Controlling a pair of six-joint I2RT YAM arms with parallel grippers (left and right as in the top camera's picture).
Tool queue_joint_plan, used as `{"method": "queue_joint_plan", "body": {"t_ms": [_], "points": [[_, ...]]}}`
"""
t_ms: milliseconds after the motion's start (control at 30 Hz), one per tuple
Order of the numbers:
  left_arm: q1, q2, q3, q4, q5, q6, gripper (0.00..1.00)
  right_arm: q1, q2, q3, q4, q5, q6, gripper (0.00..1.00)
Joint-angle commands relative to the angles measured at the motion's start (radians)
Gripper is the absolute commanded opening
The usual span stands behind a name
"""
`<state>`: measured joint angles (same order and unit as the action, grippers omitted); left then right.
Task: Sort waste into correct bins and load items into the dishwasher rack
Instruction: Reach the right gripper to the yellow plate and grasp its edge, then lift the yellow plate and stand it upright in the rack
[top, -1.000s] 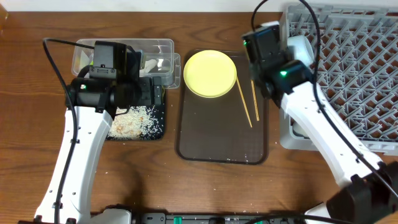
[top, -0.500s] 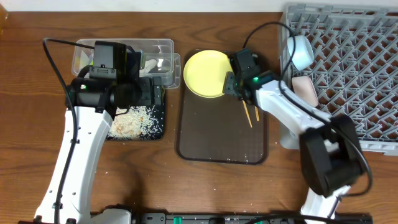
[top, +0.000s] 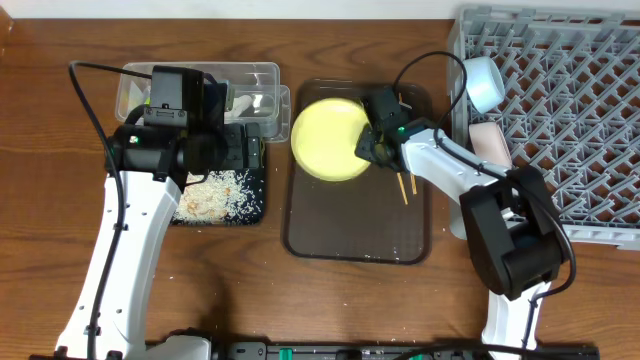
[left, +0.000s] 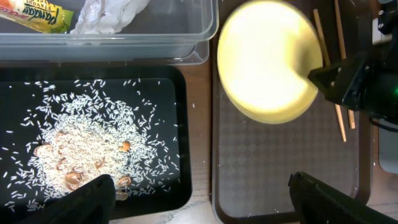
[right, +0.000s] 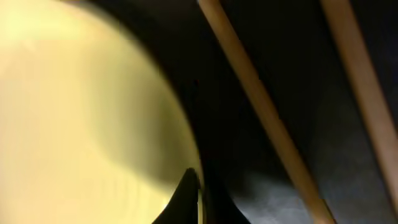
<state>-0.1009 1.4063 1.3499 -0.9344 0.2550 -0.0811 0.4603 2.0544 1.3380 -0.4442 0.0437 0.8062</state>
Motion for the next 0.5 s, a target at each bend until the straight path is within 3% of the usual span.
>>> {"method": "queue_joint_plan", "body": {"t_ms": [0,267,467], "points": [[0.000,0.006,0.013,0.000,-0.006,0.002,0.91,0.001,-0.019,-0.004,-0.021,-0.010,-0.057,0.01],[0.000,0.006,0.013,0.000,-0.006,0.002,0.91,-0.089,-0.351,0.004,-0.033,0.040,-0.346,0.01],[0.000,0.006,0.013,0.000,-0.006,0.002,0.91,-0.212,-0.665,0.004,-0.099,0.465,-0.452,0.01]]}}
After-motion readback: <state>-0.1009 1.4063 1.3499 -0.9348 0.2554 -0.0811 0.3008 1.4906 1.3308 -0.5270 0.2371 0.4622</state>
